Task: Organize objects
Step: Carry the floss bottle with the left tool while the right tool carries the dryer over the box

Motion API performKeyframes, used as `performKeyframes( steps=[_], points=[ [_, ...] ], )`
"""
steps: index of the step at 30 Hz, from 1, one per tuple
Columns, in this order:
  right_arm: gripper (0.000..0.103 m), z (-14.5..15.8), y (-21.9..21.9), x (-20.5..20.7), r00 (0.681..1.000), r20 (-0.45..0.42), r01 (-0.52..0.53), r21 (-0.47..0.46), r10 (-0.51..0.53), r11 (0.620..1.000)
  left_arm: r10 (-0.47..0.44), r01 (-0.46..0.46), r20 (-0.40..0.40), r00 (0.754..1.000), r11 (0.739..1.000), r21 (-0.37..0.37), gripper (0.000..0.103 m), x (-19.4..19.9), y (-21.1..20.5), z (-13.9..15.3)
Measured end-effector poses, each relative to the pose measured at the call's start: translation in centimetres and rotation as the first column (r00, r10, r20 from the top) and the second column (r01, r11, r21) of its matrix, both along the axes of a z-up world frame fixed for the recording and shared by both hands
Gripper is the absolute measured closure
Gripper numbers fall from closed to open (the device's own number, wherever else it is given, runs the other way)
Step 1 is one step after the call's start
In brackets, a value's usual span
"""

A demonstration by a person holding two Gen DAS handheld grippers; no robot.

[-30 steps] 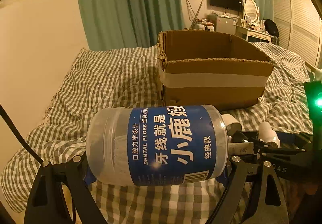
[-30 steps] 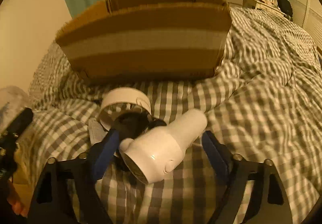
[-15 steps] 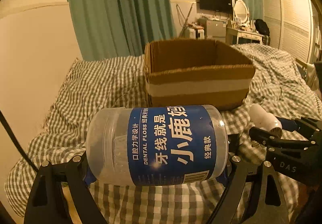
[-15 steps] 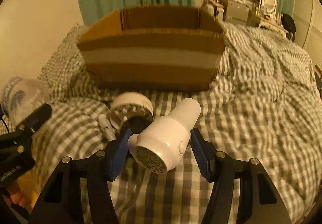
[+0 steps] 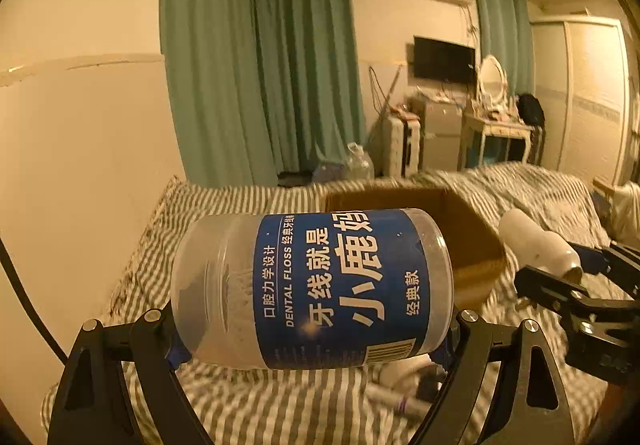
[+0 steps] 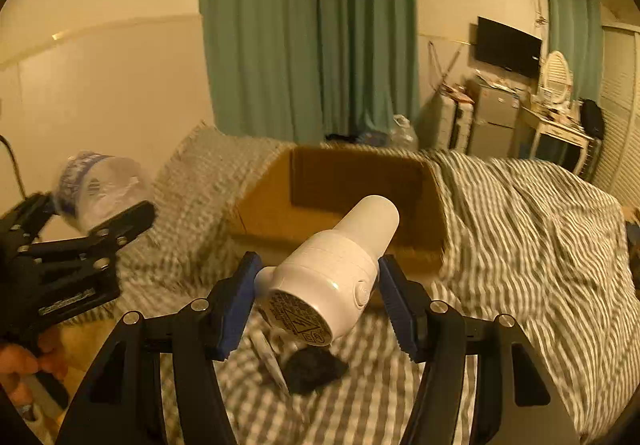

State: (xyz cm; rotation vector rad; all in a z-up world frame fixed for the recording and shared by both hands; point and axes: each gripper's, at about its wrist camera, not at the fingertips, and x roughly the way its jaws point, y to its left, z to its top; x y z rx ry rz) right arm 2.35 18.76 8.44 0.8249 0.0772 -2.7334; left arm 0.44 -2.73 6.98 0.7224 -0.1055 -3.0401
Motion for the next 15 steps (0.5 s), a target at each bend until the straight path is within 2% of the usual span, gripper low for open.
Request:
performKeyframes(
  steps=[3, 9, 15],
  points=[
    [0.044, 1.9, 0.0, -1.9, 0.999, -0.008, -0.037, -0.042, 0.036, 0.998, 0.004, -0.004, -0.013, 1.000, 1.000, 0.000, 0.013, -2.3, 0.3, 1.0],
    [0.044, 4.8, 0.1, -7.4, 0.998, -0.044, -0.047, -0.033, 0.046, 0.998, -0.001, 0.000, 0.015, 1.000, 1.000, 0.023, 0.013, -8.9, 1.1, 1.4],
    [0.044, 3.7, 0.3, -13.9, 0.999, -0.034, -0.030, 0.002, 0.030, 1.000, 0.000, -0.002, 0.070, 0.998, 1.000, 0.026, 0.013, -15.0, 3.4, -0.9]
  ],
)
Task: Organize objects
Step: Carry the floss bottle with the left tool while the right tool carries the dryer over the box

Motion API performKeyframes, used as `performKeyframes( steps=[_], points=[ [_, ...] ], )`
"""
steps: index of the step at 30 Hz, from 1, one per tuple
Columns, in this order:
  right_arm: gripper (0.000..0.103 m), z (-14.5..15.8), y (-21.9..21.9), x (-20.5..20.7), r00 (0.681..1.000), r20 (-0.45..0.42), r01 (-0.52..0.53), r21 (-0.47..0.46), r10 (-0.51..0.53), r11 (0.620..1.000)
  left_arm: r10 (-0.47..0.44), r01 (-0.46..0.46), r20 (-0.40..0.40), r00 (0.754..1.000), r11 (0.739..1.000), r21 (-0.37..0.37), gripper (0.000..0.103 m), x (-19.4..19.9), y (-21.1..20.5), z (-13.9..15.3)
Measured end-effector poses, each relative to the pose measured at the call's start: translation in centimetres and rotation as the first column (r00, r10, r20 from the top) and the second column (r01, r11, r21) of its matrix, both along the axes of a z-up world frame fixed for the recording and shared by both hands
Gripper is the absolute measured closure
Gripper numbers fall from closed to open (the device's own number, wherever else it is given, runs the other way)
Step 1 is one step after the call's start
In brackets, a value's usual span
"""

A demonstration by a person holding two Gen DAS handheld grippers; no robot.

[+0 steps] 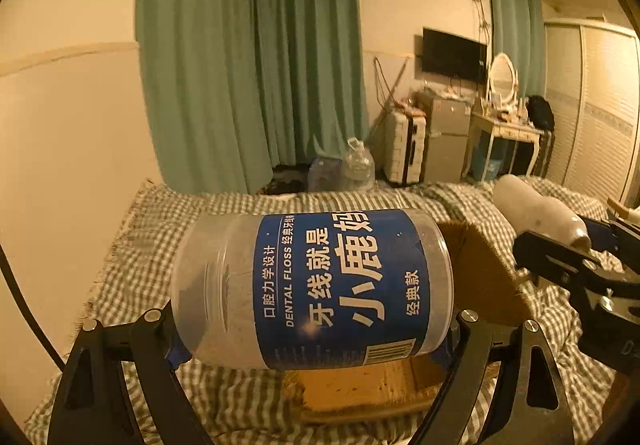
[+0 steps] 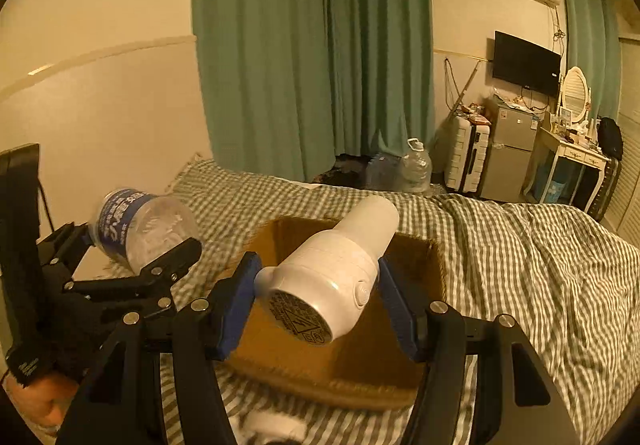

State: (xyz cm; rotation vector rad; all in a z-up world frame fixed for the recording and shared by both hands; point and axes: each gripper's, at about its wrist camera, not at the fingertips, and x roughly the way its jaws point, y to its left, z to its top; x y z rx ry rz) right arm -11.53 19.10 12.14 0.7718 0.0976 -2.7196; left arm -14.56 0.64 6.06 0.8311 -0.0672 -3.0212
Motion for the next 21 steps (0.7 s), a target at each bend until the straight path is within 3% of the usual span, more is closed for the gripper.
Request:
performKeyframes(
  steps=[7, 10, 13, 17, 19, 20, 21],
  points=[
    [0.043, -5.1, 1.9, -6.5, 0.996, 0.086, 0.039, -0.050, -0.035, 0.998, -0.013, 0.014, 0.077, 0.997, 1.000, -0.012, 0.013, -5.7, 1.6, -4.9],
    [0.043, -7.5, 2.5, -8.1, 0.992, 0.126, 0.036, -0.047, -0.030, 0.998, -0.013, 0.017, 0.122, 0.992, 0.999, -0.029, 0.013, -6.9, 1.7, -6.8],
    [0.043, -9.8, 2.8, -9.5, 0.986, 0.160, 0.046, -0.008, -0.044, 0.999, -0.021, 0.020, 0.157, 0.987, 1.000, 0.005, 0.013, -7.7, 1.6, -8.1],
    [0.043, -10.8, 3.3, -10.3, 0.981, 0.191, 0.035, -0.024, -0.030, 0.999, -0.015, 0.020, 0.161, 0.987, 0.999, -0.025, 0.011, -8.0, 1.8, -9.0],
    [0.043, -11.0, 3.6, -10.4, 0.981, 0.191, 0.041, -0.023, -0.036, 0.999, -0.035, 0.042, 0.168, 0.985, 0.998, -0.042, 0.005, -7.8, 2.2, -9.2],
    [0.040, -11.0, 3.8, -10.3, 0.982, 0.184, 0.050, -0.025, -0.045, 0.998, -0.041, 0.050, 0.168, 0.985, 0.997, -0.051, 0.000, -7.6, 2.5, -9.2],
    [0.030, -11.0, 4.0, -10.3, 0.982, 0.181, 0.054, -0.031, -0.047, 0.998, -0.043, 0.053, 0.163, 0.986, 0.997, -0.059, 0.000, -7.4, 2.7, -9.2]
  ],
)
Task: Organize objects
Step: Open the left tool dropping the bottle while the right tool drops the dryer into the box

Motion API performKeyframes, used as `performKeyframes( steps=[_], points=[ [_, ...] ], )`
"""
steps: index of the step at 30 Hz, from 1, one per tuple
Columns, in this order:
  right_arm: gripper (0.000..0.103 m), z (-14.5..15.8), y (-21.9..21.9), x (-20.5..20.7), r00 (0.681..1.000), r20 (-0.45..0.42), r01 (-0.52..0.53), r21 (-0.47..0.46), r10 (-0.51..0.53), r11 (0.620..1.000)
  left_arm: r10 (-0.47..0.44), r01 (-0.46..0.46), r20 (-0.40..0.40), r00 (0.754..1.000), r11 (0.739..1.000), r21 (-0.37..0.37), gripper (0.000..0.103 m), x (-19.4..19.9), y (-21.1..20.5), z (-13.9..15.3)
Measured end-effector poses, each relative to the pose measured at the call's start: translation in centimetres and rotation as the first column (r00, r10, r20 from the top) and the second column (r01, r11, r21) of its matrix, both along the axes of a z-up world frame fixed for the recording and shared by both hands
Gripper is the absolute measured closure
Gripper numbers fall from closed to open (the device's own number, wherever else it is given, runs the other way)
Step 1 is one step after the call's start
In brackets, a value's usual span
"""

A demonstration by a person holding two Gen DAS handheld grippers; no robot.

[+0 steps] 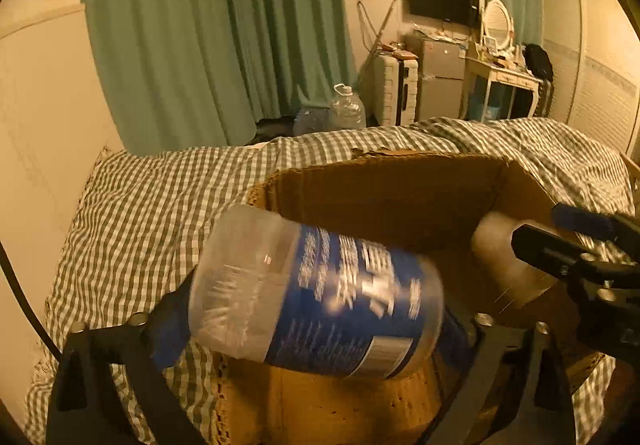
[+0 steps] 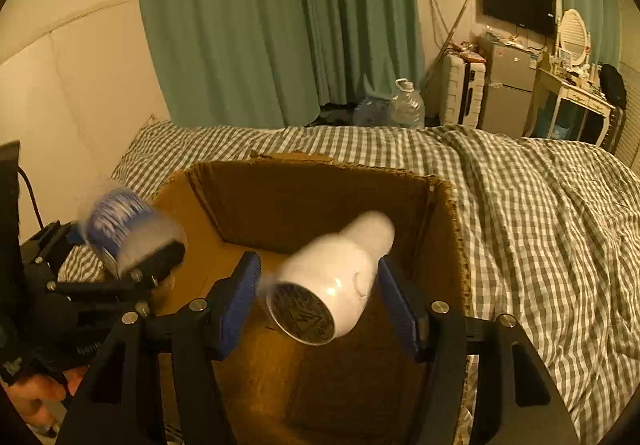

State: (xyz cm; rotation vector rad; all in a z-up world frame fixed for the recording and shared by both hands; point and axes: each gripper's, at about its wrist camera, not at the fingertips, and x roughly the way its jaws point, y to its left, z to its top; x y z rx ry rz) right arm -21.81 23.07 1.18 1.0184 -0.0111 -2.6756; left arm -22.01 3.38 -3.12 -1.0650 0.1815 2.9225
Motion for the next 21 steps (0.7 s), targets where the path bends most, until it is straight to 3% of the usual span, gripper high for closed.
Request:
performKeyframes(
  steps=[2, 5, 9, 16, 21],
  points=[
    [0.025, 0.7, 0.6, 0.7, 1.000, -0.014, 0.007, -0.030, -0.008, 1.000, -0.006, 0.006, -0.010, 1.000, 1.000, -0.018, 0.000, 0.5, 0.4, 0.2],
    [0.025, 2.0, 1.0, 2.0, 0.999, -0.035, 0.024, -0.039, -0.025, 0.999, -0.014, 0.013, -0.015, 1.000, 1.000, -0.022, 0.000, 1.1, 1.0, 1.5],
    [0.024, 4.4, 1.9, 4.3, 0.997, -0.053, 0.045, -0.037, -0.047, 0.998, -0.001, 0.002, -0.080, 0.997, 1.000, 0.001, 0.000, 3.7, 0.7, 5.5],
    [0.020, 11.4, 3.2, 11.7, 0.988, -0.145, 0.057, -0.014, -0.059, 0.998, 0.014, -0.007, -0.193, 0.981, 0.999, 0.039, 0.000, 10.4, -0.5, 13.7],
    [0.014, 15.0, 2.9, 16.7, 0.976, -0.209, 0.057, -0.002, -0.056, 0.998, 0.014, -0.005, -0.207, 0.978, 0.999, 0.044, 0.000, 14.6, -2.0, 16.3]
  ],
)
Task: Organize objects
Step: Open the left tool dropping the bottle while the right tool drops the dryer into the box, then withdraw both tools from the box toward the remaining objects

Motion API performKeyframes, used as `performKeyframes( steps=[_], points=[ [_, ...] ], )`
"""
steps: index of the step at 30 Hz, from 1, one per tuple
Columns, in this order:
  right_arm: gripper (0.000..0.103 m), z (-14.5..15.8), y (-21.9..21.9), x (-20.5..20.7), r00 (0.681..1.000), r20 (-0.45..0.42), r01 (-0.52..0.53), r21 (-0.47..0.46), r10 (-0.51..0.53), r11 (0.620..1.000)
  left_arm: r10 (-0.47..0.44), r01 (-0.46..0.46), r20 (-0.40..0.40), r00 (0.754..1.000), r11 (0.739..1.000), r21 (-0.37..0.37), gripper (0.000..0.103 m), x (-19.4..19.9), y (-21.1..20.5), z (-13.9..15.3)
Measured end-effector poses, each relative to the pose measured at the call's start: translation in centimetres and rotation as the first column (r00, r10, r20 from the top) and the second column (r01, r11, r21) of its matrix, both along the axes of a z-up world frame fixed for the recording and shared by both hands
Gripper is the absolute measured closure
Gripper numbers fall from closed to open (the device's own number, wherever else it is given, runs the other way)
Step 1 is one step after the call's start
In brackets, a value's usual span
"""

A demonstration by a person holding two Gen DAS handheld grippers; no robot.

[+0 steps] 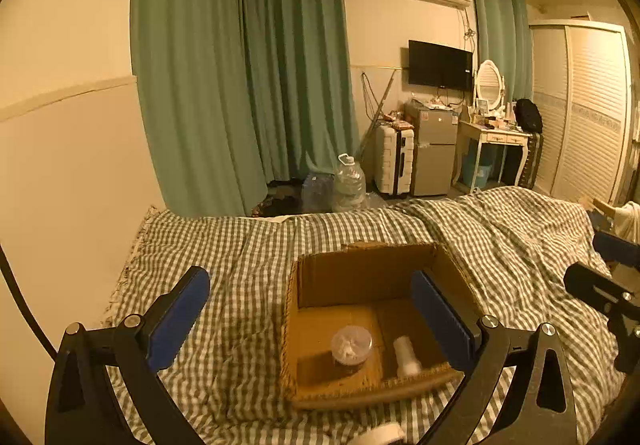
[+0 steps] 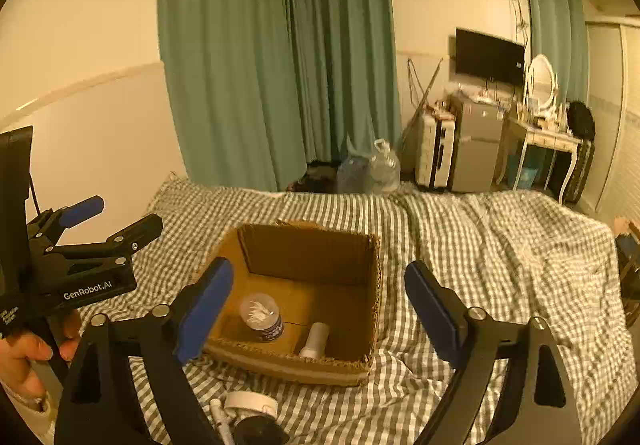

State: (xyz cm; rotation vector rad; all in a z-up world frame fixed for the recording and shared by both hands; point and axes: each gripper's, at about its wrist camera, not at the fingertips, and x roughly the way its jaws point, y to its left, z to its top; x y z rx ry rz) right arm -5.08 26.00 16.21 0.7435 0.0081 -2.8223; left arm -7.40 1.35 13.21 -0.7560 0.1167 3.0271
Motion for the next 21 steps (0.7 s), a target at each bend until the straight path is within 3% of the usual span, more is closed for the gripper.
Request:
performKeyframes(
  steps=[5, 11, 18, 21],
  points=[
    [0.014, 0.1, -1.0, 3.5, 1.000, -0.003, -0.017, 0.004, 0.017, 1.000, 0.000, 0.001, 0.025, 1.000, 0.999, -0.040, 0.000, 3.1, -1.0, -1.1],
    [0.014, -3.9, -2.7, 5.9, 0.998, 0.062, -0.016, -0.045, 0.019, 0.999, 0.044, -0.041, 0.080, 0.996, 0.998, -0.040, 0.000, 5.3, -2.8, -6.5],
    [0.014, -12.5, -4.9, 6.0, 0.984, 0.177, -0.003, -0.030, 0.008, 1.000, 0.085, -0.093, 0.195, 0.977, 0.995, 0.031, 0.000, 5.2, -4.5, -15.2],
    [0.014, -17.3, -5.7, 5.1, 0.962, 0.271, -0.011, -0.008, 0.013, 1.000, 0.085, -0.089, 0.240, 0.967, 0.996, 0.004, 0.000, 5.0, -4.1, -18.2]
  ],
)
